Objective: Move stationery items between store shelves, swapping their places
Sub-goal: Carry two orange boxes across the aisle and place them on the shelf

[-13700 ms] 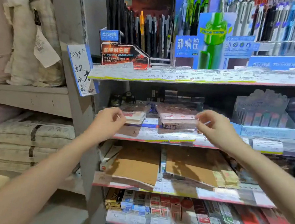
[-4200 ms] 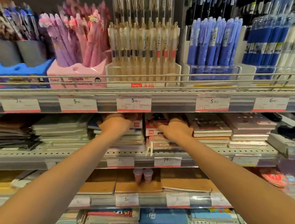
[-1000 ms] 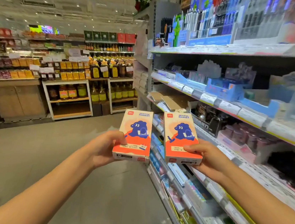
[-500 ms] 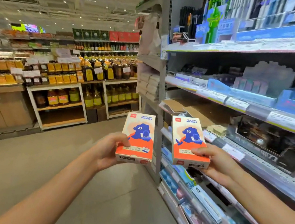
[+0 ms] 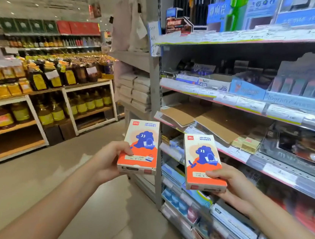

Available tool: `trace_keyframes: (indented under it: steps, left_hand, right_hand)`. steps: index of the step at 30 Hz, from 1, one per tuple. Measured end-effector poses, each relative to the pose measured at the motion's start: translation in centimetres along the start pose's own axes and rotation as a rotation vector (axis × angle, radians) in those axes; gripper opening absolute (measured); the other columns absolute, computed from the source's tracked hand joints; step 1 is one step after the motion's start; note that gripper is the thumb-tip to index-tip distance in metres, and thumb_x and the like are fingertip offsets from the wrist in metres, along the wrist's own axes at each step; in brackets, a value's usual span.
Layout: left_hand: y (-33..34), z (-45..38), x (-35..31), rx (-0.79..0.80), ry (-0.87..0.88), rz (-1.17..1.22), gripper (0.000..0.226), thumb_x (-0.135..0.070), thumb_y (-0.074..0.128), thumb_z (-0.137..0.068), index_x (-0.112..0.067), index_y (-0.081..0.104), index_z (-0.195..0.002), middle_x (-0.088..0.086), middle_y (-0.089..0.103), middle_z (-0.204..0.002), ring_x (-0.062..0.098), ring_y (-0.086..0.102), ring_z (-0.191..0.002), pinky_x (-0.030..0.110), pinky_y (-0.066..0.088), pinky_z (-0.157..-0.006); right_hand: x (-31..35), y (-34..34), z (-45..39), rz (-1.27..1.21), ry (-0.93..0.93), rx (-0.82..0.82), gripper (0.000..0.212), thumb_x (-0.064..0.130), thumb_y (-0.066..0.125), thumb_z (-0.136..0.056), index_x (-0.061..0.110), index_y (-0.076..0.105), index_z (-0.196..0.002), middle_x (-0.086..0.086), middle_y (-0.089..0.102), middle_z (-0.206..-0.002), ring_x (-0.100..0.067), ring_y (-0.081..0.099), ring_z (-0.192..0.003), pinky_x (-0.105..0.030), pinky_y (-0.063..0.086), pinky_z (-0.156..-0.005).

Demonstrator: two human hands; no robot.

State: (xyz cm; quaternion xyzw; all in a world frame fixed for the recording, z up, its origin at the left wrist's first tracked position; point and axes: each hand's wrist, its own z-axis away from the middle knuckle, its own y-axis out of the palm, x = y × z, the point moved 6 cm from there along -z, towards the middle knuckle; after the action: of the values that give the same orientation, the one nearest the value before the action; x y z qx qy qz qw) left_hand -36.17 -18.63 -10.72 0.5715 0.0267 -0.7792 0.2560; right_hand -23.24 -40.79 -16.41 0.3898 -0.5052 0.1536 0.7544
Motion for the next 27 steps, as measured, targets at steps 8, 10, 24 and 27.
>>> trace_keyframes:
  steps: [8, 10, 24, 27]
  left_hand:
    - [-0.9, -14.3, -4.1, 0.092, -0.03, -0.062, 0.025, 0.004, 0.037, -0.08, -0.004, 0.057, -0.093, 0.013, 0.075, -0.073, 0.024, 0.072, -0.061, 0.038, 0.052, -0.079]
    - [-1.0, -17.7, -5.3, 0.123, -0.032, -0.092, 0.025, 0.005, 0.039, -0.08, -0.006, 0.056, -0.095, 0.013, 0.075, -0.075, 0.024, 0.072, -0.063, 0.037, 0.055, -0.075]
    - [-2.0, -34.9, -7.0, 0.262, -0.163, -0.113, 0.029, -0.003, 0.051, -0.071, -0.007, 0.059, -0.099, 0.013, 0.074, -0.08, 0.024, 0.071, -0.068, 0.029, 0.057, -0.06]
    - [-2.1, -37.1, -7.7, 0.286, -0.161, -0.033, 0.026, -0.015, 0.054, -0.083, -0.007, 0.058, -0.107, 0.012, 0.075, -0.079, 0.023, 0.071, -0.062, 0.031, 0.059, -0.057]
  right_hand:
    - [2.6, -2.0, -11.7, -0.024, -0.011, -0.056, 0.065, -0.002, 0.071, -0.058, 0.002, 0.054, -0.121, -0.019, 0.071, -0.107, -0.024, 0.072, -0.083, -0.027, 0.059, -0.061]
    - [3.5, -2.5, -14.4, -0.034, -0.005, -0.067, 0.06, -0.006, 0.066, -0.063, 0.003, 0.053, -0.121, -0.019, 0.071, -0.107, -0.024, 0.072, -0.081, -0.029, 0.059, -0.063]
    - [5.4, -5.1, -26.5, -0.049, -0.023, -0.231, 0.053, -0.002, 0.066, -0.067, 0.004, 0.055, -0.119, -0.017, 0.072, -0.107, -0.023, 0.072, -0.081, -0.029, 0.058, -0.068]
    - [5.8, -5.0, -28.0, -0.039, -0.05, -0.293, 0.046, -0.004, 0.058, -0.078, 0.002, 0.052, -0.123, -0.019, 0.07, -0.111, -0.024, 0.071, -0.082, -0.03, 0.058, -0.071]
